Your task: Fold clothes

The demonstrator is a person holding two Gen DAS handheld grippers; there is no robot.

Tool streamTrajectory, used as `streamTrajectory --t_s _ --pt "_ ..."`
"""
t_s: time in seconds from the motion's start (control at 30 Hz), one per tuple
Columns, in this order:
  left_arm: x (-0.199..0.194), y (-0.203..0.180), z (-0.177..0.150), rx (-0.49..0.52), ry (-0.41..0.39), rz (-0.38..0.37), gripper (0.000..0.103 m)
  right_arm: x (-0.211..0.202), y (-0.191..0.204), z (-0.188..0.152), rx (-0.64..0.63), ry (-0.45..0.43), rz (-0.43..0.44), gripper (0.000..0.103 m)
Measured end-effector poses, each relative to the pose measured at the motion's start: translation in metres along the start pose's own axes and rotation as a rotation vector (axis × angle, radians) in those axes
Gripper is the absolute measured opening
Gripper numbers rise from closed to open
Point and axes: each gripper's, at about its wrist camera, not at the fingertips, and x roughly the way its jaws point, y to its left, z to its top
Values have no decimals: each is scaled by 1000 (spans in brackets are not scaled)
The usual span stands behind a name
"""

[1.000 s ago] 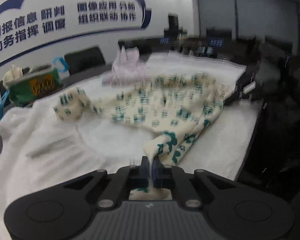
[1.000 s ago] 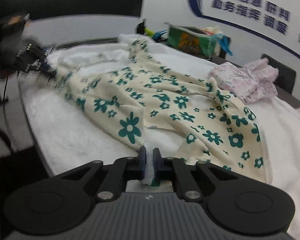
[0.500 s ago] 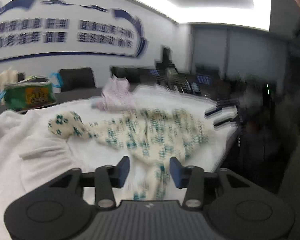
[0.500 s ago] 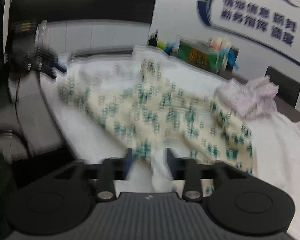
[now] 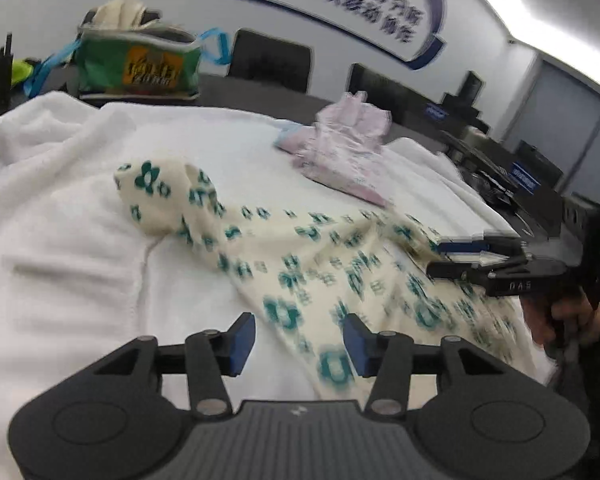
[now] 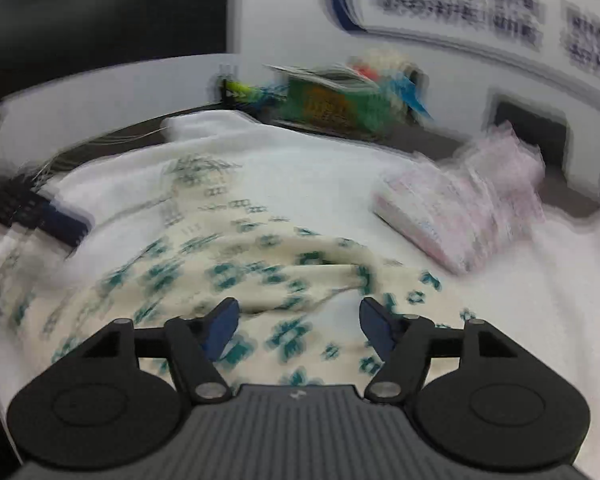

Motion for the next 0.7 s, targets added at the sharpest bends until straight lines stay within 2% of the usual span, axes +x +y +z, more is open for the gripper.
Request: streamTrajectory --t_s 0.1,0.13,0.17,0.2,0.27,0.3,0.4,0.5,0.57,0.7 --pt "36 13 25 -87 70 57 43 34 -11 14 130 82 55 51" --pt "45 17 28 -94 85 63 33 43 -11 15 141 104 57 47" --pt "51 22 28 -106 95 56 10 49 -11 14 137 119 45 44" --pt "56 27 28 -121 102 38 1 54 -11 12 134 127 28 41" --pt "59 34 26 -138 75 10 1 59 -12 8 144 124 40 12" --pt "57 36 26 -141 49 -3 0 60 -12 6 148 115 57 6" --pt "46 38 31 -160 -51 -53 0 49 -13 12 155 14 85 4" --pt "44 41 35 -150 -153 -46 0 42 -18 19 165 -87 77 3" --pt "50 42 34 -144 -152 -26 4 50 -26 20 190 -103 67 4" --pt "67 46 30 -133 -104 21 14 79 -28 11 183 -52 -13 7"
